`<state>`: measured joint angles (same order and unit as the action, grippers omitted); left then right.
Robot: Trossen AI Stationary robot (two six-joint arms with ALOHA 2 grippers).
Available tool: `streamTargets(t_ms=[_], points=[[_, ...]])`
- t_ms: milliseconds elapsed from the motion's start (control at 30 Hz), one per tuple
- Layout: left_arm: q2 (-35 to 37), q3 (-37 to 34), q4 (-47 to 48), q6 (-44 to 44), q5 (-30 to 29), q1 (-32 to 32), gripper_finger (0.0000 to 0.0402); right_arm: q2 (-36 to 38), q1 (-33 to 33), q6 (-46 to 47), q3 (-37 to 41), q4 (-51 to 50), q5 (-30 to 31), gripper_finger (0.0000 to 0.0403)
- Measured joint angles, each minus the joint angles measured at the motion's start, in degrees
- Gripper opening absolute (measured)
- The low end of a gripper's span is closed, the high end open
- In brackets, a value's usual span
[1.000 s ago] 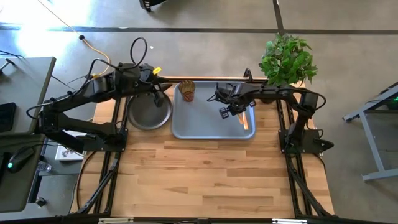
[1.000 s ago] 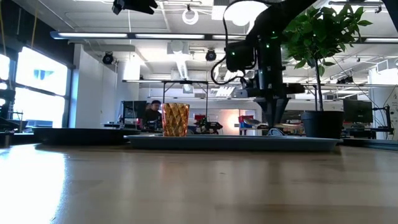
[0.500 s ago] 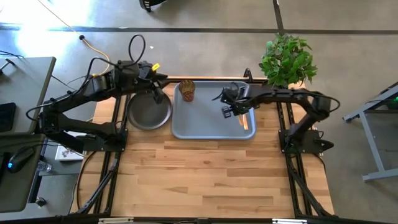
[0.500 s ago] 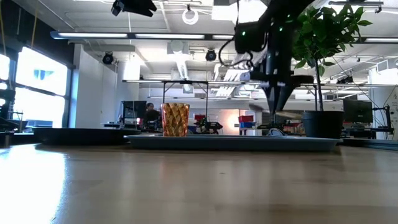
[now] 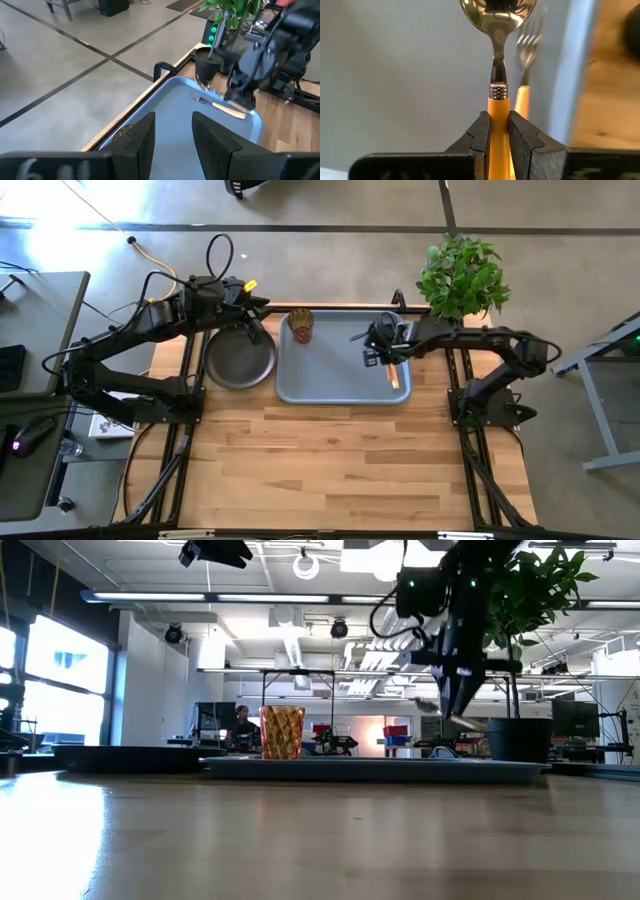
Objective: Pick and place plate/cup/fork/spoon on tray
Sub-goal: Put the orange spoon on the gray serving tray
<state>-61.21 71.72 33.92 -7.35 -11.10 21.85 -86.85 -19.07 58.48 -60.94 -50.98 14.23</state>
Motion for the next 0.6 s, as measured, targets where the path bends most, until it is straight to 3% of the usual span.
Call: streamTargets(t_ms=[200,600], points=[[0.00,0.00,-0.83,-0.01,0.02,0.00,0.0120,-0.04,-1.25,4.77,5.39,8.57,-3.85,0.0029],[0.00,0.00,-1.23,0.04,0.00,0.00,0.0120,-1.15,-5.45,4.43,5.52,8.56,-7.60,0.0030]])
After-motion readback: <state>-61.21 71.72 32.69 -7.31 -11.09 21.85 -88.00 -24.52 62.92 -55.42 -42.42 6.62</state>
